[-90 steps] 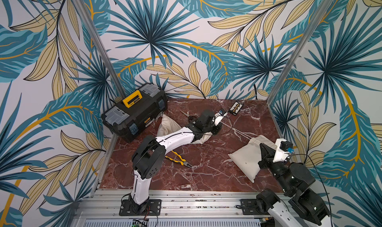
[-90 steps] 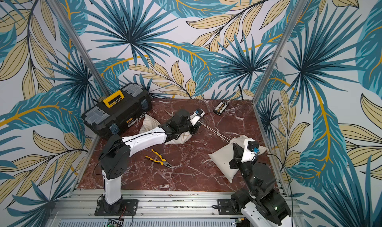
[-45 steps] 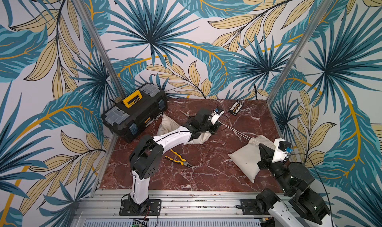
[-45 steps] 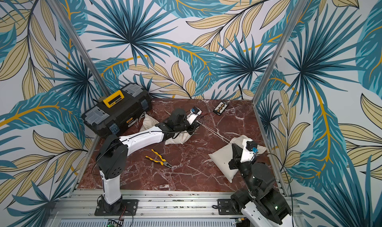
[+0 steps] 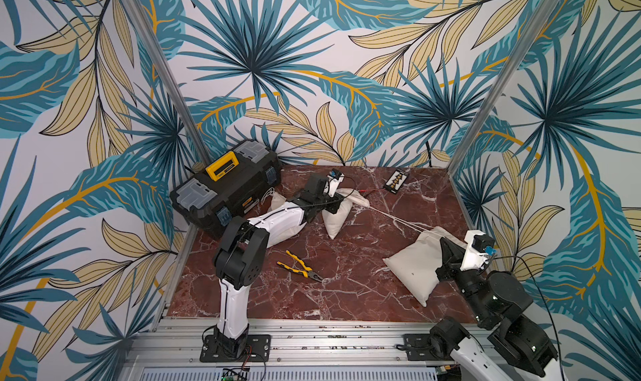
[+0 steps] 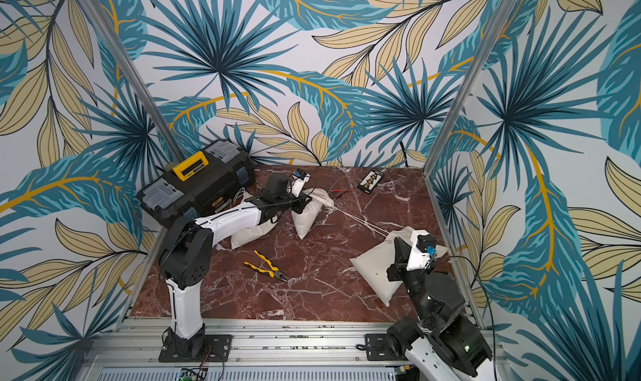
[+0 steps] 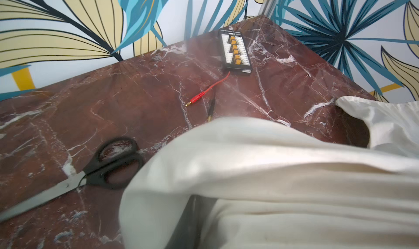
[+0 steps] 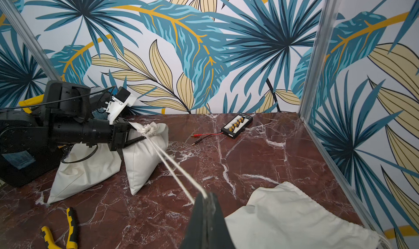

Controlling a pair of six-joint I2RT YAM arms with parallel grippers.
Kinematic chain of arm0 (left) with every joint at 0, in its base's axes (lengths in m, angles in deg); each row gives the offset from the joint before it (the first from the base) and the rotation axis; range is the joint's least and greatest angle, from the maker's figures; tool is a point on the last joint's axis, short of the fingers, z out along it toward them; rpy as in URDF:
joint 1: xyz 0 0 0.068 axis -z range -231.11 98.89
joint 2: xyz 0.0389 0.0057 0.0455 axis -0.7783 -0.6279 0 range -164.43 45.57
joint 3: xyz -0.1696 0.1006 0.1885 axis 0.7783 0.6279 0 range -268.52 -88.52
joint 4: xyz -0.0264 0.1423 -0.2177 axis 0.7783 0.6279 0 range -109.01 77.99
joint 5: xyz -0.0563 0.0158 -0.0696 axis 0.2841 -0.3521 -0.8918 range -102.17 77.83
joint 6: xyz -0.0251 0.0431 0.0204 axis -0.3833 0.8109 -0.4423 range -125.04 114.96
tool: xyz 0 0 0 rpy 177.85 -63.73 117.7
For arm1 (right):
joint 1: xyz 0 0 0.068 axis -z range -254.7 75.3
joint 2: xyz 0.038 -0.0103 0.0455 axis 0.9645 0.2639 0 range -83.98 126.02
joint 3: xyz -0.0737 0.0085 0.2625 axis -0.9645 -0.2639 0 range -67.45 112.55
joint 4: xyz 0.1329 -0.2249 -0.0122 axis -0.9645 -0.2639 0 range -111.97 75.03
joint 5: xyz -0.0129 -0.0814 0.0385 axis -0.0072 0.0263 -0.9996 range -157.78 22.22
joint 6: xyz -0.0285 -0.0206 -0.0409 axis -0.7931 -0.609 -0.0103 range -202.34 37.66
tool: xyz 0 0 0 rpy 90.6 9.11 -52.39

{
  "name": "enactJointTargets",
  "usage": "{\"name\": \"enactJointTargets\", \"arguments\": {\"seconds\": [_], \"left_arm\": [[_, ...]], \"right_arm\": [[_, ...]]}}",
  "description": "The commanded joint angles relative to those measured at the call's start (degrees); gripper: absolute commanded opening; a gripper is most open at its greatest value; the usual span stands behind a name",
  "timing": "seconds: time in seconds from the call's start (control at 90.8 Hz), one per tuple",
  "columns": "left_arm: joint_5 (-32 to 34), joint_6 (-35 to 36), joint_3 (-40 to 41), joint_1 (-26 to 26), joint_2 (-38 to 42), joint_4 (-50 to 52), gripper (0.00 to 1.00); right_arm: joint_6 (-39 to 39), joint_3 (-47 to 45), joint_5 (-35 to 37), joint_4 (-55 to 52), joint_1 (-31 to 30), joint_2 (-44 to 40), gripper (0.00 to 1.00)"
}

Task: Close the soil bag
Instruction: Place the soil bag at the center of the board.

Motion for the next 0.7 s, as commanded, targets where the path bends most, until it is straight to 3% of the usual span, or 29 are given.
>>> {"name": "enactJointTargets", "arguments": {"seconds": [0.0, 0.308, 0.463, 0.617, 0.694], "left_arm": [[26.4, -2.4, 0.3, -11.1, -1.1, 6.4, 0.15], [41.8, 9.3, 0.7, -11.3, 11.6, 7.5, 0.14], [46.6, 14.7, 4.4, -11.2, 18.1, 7.9, 0.18], [47.2, 14.7, 7.8, -10.8, 16.1, 10.1, 0.27], [45.6, 14.0, 7.3, -10.4, 12.9, 12.5, 0.33]], "right_arm": [[1.9, 1.4, 13.5, 13.2, 1.2, 0.4, 0.00], [0.2, -3.4, 6.5, 29.4, 1.9, 17.6, 0.00], [2.1, -3.9, -6.7, 38.1, 6.7, 32.6, 0.00], [6.1, -2.4, -20.7, 47.0, 11.1, 53.2, 0.00], [6.9, 0.7, -24.7, 45.0, 11.4, 60.2, 0.12]]}}
